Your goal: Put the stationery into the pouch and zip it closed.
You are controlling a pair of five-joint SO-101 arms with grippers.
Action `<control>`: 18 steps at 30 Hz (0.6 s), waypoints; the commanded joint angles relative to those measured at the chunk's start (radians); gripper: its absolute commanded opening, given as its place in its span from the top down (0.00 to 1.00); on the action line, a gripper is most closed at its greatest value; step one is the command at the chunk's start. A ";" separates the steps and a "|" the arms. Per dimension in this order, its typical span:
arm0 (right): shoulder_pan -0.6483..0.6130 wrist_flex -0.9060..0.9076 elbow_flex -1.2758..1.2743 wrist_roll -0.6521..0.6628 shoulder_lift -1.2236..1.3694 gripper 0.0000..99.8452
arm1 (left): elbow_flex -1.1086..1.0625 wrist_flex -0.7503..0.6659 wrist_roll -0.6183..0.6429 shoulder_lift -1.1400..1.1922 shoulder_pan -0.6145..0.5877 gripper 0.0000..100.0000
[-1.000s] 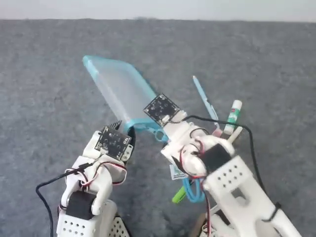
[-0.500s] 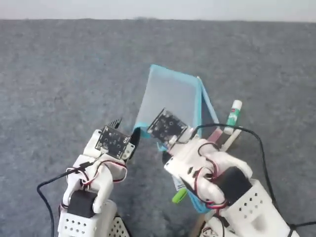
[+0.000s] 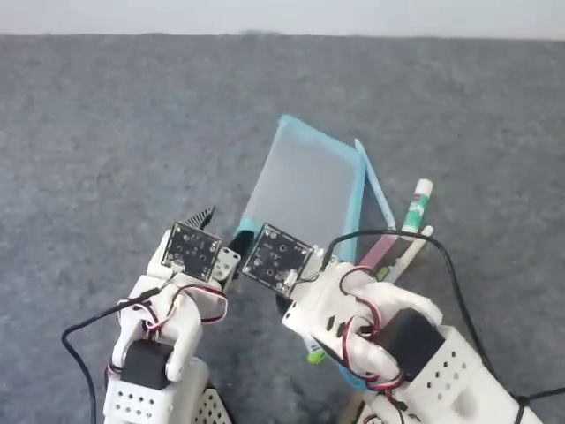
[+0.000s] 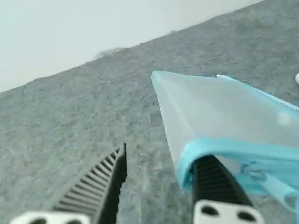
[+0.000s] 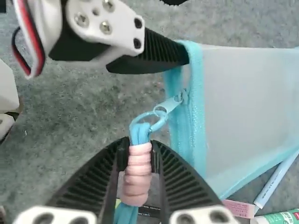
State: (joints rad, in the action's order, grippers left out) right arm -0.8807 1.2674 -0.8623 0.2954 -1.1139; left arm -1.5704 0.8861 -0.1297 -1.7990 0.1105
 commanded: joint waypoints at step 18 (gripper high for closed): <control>-0.007 0.004 0.008 0.018 -0.019 0.99 | -0.050 -0.107 0.008 -0.002 -0.012 0.99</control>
State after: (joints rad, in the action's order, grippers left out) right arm -0.9298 1.2674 -0.8623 0.2954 -1.1139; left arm -1.6441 0.8109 -0.1281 -1.7990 0.1120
